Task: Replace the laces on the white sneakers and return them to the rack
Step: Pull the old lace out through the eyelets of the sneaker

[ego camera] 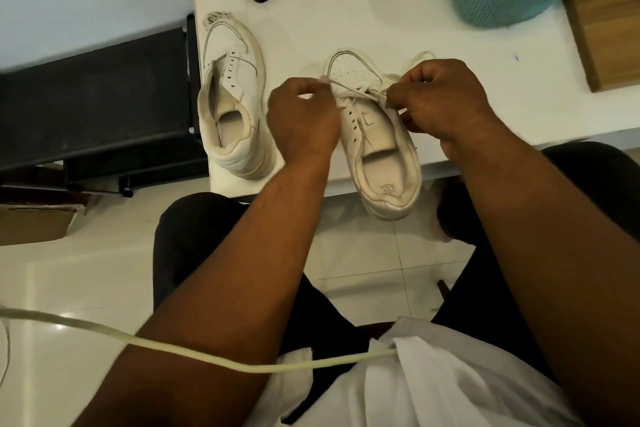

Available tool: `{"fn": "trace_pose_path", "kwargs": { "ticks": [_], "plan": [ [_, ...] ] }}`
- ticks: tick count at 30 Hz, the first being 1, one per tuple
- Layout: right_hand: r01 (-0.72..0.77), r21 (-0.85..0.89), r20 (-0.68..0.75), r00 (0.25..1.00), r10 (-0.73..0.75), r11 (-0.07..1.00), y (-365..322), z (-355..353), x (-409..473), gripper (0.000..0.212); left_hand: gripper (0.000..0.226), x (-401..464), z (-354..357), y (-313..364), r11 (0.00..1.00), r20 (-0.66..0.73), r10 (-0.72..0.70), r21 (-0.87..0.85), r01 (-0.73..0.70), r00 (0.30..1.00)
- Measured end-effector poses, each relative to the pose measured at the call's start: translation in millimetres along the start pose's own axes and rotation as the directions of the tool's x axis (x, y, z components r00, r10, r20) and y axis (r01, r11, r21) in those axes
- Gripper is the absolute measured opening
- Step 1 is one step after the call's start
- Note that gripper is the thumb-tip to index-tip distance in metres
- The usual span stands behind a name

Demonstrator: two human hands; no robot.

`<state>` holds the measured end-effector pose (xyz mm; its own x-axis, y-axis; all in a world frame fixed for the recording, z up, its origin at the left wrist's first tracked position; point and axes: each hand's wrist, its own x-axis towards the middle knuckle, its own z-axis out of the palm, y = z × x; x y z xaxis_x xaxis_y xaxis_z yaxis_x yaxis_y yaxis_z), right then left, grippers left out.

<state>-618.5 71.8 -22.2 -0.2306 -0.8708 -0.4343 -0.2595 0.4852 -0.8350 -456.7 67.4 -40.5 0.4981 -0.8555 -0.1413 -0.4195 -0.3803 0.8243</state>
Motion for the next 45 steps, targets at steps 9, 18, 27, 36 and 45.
{"fn": "trace_pose_path", "kwargs": {
  "ticks": [9, 18, 27, 36, 45],
  "plan": [
    [0.009, -0.015, -0.01, 1.0, -0.009, 1.0, 2, 4, 0, 0.014, 0.034, -7, 14, -11, 0.882, 0.301, 0.327, 0.242, -0.404, 0.896],
    [0.029, -0.051, -0.015, 0.999, -0.03, 0.998, 2, 6, -2, 0.014, 0.01, -14, 12, -9, 0.86, 0.282, 0.315, 0.32, -0.398, 0.906],
    [0.153, -0.297, 0.047, 0.988, -0.145, 0.942, -1, 6, -9, 0.015, 0.015, 3, 0, -5, 0.985, 0.122, 0.172, 0.014, -0.175, 0.978],
    [0.185, -0.549, 0.024, 0.978, -0.206, 0.815, 2, 11, -39, 0.024, 0.028, -24, -6, -1, 0.848, 0.371, 0.352, 0.263, -0.46, 0.859],
    [0.216, -0.527, 0.008, 0.968, -0.25, 0.822, 23, 16, -68, 0.031, 0.014, -51, -9, 4, 0.741, 0.28, 0.399, 0.462, -0.487, 0.873]
  ]
}}
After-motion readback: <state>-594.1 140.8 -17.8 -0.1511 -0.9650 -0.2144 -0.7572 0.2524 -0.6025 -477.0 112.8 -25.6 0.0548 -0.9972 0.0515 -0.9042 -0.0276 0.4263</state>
